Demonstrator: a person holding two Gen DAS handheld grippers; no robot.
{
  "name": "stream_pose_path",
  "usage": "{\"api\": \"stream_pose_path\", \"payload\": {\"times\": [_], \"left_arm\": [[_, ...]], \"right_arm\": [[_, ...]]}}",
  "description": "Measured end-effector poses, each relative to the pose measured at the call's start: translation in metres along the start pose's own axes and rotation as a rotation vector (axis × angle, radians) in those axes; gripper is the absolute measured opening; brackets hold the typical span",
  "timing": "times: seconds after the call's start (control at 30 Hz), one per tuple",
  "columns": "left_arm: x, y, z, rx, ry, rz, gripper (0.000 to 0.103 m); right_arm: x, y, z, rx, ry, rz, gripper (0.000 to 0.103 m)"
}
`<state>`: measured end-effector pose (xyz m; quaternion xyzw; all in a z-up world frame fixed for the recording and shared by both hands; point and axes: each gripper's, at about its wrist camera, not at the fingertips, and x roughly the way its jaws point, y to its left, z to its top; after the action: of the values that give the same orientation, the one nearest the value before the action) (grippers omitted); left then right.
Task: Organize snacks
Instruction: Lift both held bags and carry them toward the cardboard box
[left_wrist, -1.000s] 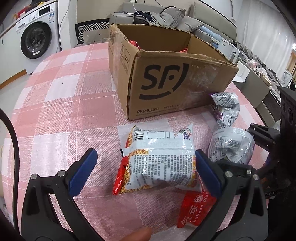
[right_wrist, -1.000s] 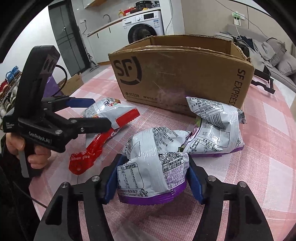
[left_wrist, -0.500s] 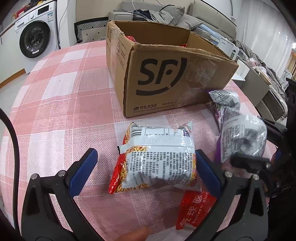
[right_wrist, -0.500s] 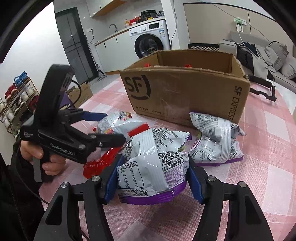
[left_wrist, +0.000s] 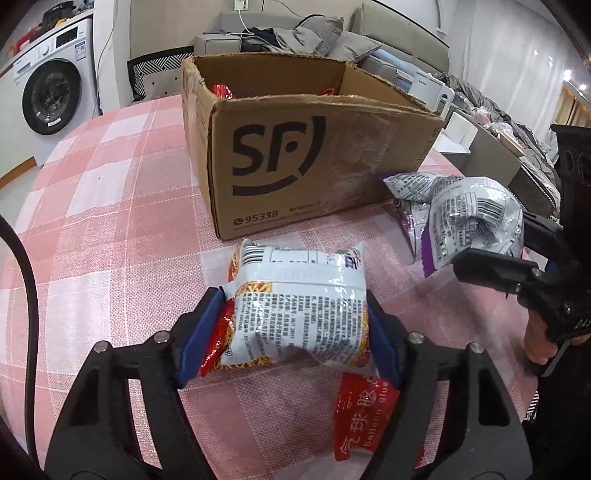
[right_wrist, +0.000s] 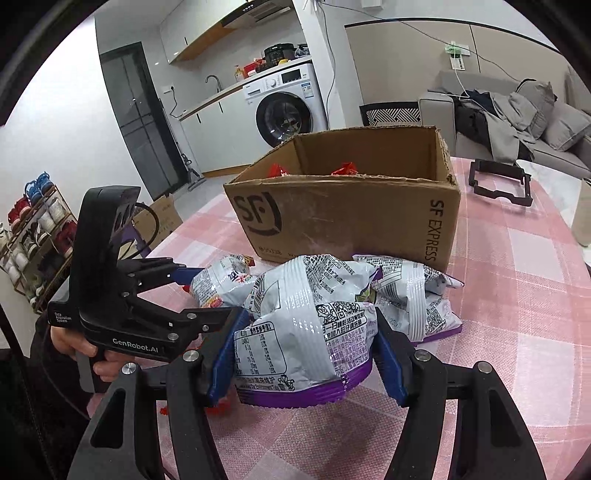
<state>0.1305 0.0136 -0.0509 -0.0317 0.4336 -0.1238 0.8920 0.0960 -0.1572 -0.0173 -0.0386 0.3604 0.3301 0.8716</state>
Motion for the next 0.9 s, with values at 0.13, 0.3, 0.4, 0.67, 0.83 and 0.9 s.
{"api": "stream_pose_path", "payload": {"times": [0.13,0.3,0.4,0.67,0.83,0.9], "left_arm": [[-0.009,-0.002,0.002,-0.002,-0.028,-0.003,0.069],[-0.021,-0.001,0.006,-0.013,-0.06,0.003,0.069],[-0.029,-0.001,0.008,-0.014,-0.078,0.002,0.069],[-0.046,-0.004,0.012,-0.018,-0.121,-0.002,0.069],[-0.059,-0.003,0.014,-0.031,-0.158,-0.012,0.07],[-0.065,-0.004,0.015,-0.033,-0.175,-0.008,0.07]], "right_arm": [[-0.003,0.0,0.001,0.006,-0.014,0.0,0.066],[-0.004,0.001,0.001,0.009,-0.026,-0.006,0.066],[-0.007,0.001,0.002,0.012,-0.038,-0.01,0.066],[-0.018,0.0,0.004,0.032,-0.083,0.007,0.066],[-0.026,-0.002,0.006,0.043,-0.118,0.014,0.066],[-0.027,-0.003,0.007,0.048,-0.13,0.017,0.066]]}}
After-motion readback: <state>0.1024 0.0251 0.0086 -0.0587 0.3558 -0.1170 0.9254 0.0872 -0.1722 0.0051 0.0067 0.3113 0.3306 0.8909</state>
